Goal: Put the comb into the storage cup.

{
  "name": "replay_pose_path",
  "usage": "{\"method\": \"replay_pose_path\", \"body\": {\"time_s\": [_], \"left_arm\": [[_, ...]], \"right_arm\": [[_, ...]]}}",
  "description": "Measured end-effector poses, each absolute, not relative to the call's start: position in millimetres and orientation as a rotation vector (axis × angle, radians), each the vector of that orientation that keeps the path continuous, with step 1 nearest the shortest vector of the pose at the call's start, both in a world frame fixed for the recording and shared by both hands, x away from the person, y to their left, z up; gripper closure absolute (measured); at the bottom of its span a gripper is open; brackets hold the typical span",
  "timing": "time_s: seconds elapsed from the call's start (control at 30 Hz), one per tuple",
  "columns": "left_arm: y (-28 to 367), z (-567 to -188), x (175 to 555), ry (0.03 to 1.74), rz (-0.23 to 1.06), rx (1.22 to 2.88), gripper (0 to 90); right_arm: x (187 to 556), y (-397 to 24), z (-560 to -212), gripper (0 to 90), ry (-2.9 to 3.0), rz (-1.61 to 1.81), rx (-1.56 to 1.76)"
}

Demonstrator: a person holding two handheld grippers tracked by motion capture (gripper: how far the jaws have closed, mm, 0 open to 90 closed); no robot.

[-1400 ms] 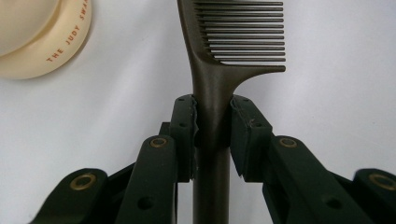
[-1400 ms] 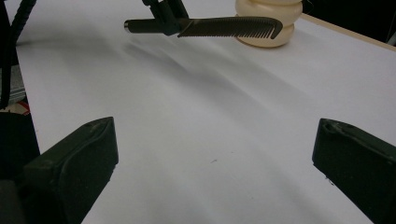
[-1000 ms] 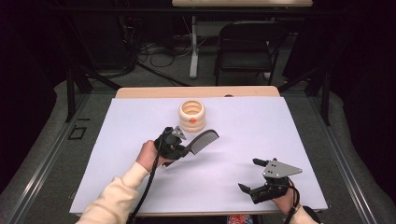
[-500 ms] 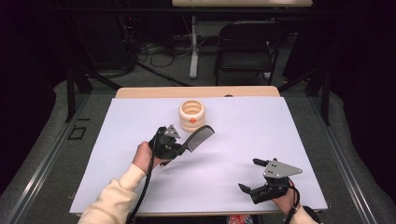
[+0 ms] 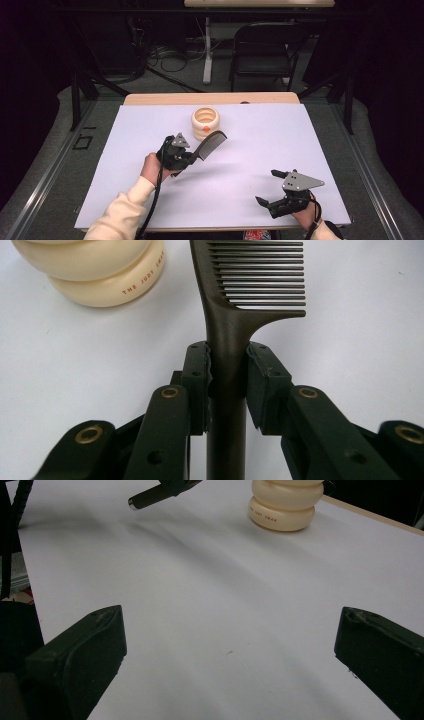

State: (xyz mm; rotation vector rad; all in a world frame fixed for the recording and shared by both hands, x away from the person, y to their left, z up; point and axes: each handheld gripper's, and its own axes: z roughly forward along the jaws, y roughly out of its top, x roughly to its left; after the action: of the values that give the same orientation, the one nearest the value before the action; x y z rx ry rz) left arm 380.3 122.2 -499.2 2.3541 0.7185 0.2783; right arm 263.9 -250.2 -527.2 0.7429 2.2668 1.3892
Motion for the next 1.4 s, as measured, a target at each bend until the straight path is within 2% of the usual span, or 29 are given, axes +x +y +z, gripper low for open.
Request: {"method": "replay_pose_path", "body": {"time_s": [1.4], "left_arm": [[142, -490, 379, 0.759, 0.369, 2.204, 72.3]], "right_arm": [[264, -250, -528, 0.0, 2.273, 1.384, 0.746]]}}
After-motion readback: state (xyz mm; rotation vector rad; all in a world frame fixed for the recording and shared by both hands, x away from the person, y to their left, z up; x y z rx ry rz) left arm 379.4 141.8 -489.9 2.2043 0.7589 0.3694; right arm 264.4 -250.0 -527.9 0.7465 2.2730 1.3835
